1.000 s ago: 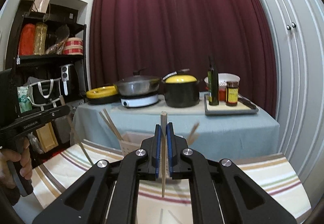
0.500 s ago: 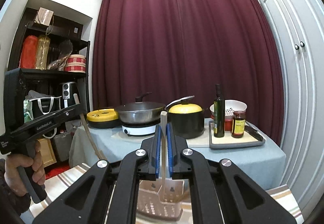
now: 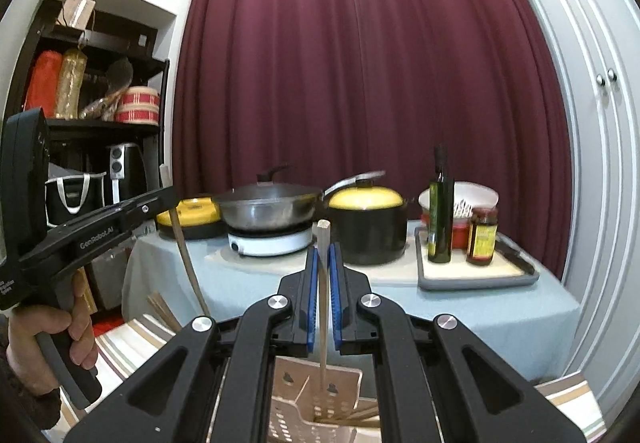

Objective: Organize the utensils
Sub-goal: 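Drop the chopsticks into the holder by opening both tools, then move both open tools back toward the chopsticks on the cloth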

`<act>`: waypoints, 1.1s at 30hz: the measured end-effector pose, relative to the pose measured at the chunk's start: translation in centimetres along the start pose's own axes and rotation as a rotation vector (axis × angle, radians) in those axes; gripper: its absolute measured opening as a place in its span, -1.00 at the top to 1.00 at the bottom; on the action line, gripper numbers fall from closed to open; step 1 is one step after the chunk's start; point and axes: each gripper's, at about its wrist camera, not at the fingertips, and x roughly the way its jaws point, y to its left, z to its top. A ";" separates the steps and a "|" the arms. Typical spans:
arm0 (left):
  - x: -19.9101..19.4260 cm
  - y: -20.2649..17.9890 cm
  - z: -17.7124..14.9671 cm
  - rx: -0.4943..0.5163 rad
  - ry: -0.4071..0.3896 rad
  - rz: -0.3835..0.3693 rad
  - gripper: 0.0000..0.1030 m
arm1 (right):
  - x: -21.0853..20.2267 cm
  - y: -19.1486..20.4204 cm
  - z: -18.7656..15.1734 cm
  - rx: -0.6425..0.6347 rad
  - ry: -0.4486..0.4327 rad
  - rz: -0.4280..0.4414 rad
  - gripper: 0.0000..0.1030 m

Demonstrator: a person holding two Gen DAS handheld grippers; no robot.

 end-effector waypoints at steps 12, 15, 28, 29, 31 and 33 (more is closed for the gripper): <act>1.3 -0.1 -3.8 0.003 0.097 -0.006 0.34 | 0.9 -0.1 -2.9 0.036 0.093 0.007 0.34; 0.3 -0.5 -3.7 0.020 0.089 -0.005 0.22 | -0.5 0.3 -2.5 0.011 0.070 -0.009 0.24; -6.8 -1.0 -7.4 -0.017 0.173 0.011 0.16 | -7.7 0.6 -5.9 0.006 0.097 -0.057 0.21; -7.3 -1.0 -8.1 -0.018 0.192 0.018 0.16 | -8.1 0.5 -6.5 0.007 0.104 -0.062 0.21; -8.1 -1.1 -9.2 -0.023 0.220 0.026 0.16 | -9.1 0.5 -7.8 0.016 0.126 -0.068 0.21; -8.9 -1.1 -10.4 -0.032 0.249 0.038 0.16 | -10.1 0.4 -9.2 0.026 0.148 -0.072 0.21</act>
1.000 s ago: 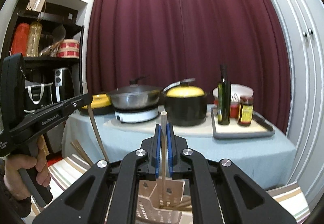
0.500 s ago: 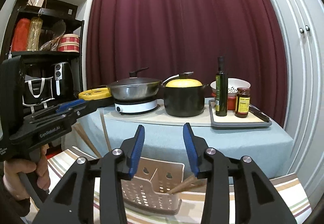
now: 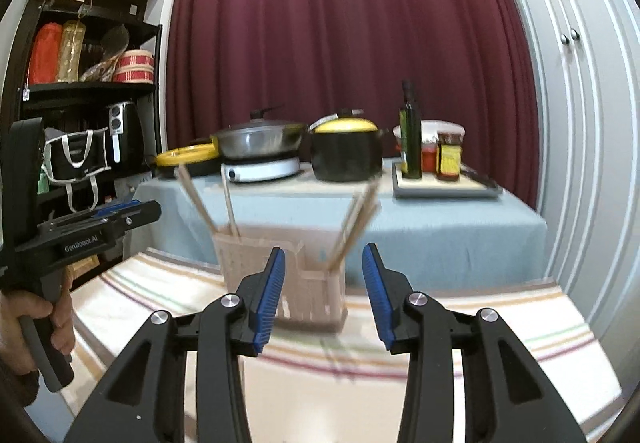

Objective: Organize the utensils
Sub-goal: 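Move both open tools back toward the chopsticks on the cloth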

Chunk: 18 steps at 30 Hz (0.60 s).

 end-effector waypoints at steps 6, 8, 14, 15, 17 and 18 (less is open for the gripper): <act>-1.4 0.2 -4.1 -0.025 0.082 0.029 0.16 | -1.4 0.3 -4.0 0.004 0.058 0.011 0.21; -1.8 0.1 -5.4 -0.029 0.107 0.036 0.16 | -1.7 0.4 -5.5 0.009 0.074 0.020 0.21; -3.3 -0.3 -9.5 -0.028 0.162 0.055 0.16 | -2.7 1.5 -9.1 -0.012 0.114 0.059 0.21; -3.4 -0.4 -10.1 -0.031 0.174 0.056 0.16 | -2.8 1.7 -9.7 -0.014 0.122 0.067 0.21; -3.6 -0.5 -11.3 -0.042 0.197 0.056 0.16 | -2.9 1.9 -11.0 -0.011 0.144 0.084 0.21; -3.7 -0.4 -11.9 -0.046 0.208 0.060 0.16 | -3.0 2.1 -11.6 -0.013 0.152 0.089 0.21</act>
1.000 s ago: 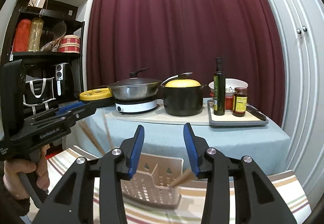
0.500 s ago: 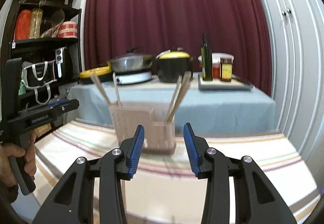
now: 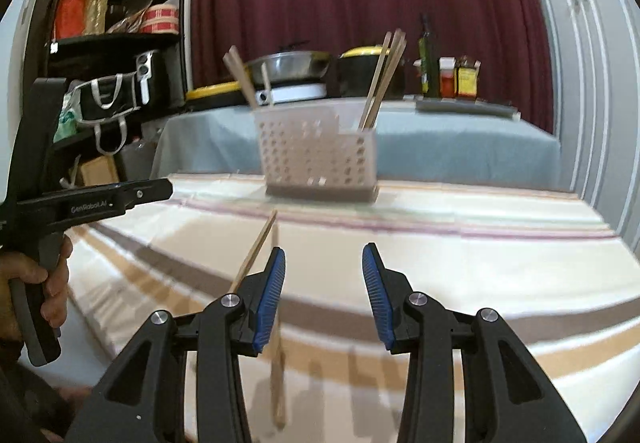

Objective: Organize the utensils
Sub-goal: 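Move both open tools back toward the chopsticks on the cloth, then close the left tool on a chopstick while the right tool grasps another chopstick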

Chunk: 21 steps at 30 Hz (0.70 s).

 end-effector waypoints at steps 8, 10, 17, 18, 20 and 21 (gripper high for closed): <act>0.3 0.1 -2.3 -0.022 0.055 0.000 0.16 | 0.1 1.1 -3.2 -0.025 0.053 0.047 0.21; 0.3 -0.1 -2.5 -0.013 0.057 -0.003 0.16 | 0.2 1.1 -3.8 -0.019 0.066 0.053 0.21; 0.4 -0.9 -2.8 -0.002 0.064 -0.013 0.16 | 0.5 1.0 -4.7 -0.016 0.101 0.055 0.57; 0.5 -1.0 -2.9 0.000 0.066 -0.016 0.16 | 0.5 1.0 -4.7 -0.014 0.102 0.051 0.70; 0.6 -1.3 -3.0 0.003 0.069 -0.020 0.16 | 0.5 0.9 -4.6 -0.004 0.101 0.039 0.74; 0.7 -1.5 -3.0 0.006 0.071 -0.024 0.16 | 0.6 0.8 -4.6 -0.002 0.100 0.031 0.76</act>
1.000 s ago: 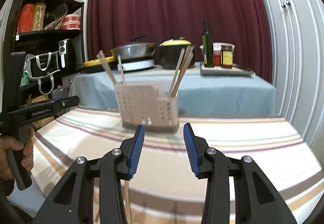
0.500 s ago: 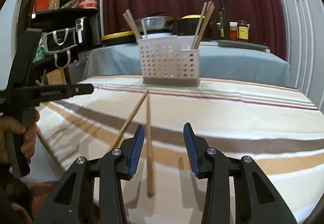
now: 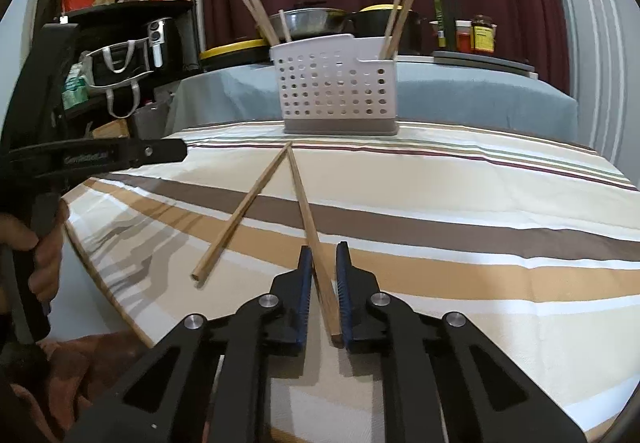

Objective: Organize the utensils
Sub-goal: 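Close the left tool on a chopstick while the right tool grasps another chopstick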

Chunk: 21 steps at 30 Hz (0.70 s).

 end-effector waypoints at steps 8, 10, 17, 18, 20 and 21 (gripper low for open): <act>0.6 -1.6 -0.4 0.026 0.016 -0.032 0.16 | 0.2 -1.1 0.5 0.037 -0.005 -0.081 0.86; 0.7 -2.2 -0.6 0.033 0.021 -0.044 0.16 | 0.2 -1.5 0.5 0.048 -0.005 -0.095 0.86; 0.9 -4.0 -1.3 0.050 0.031 -0.083 0.16 | 0.0 -2.3 0.5 0.070 -0.010 -0.103 0.86; 1.0 -4.3 -1.4 0.054 0.032 -0.088 0.16 | 0.0 -2.3 0.5 0.070 -0.010 -0.102 0.86; 1.1 -4.9 -1.7 0.070 0.040 -0.102 0.12 | 0.0 -2.3 0.4 0.069 -0.010 -0.100 0.86; 1.2 -5.4 -2.0 0.083 0.045 -0.104 0.06 | 0.0 -2.3 0.4 0.070 -0.010 -0.098 0.86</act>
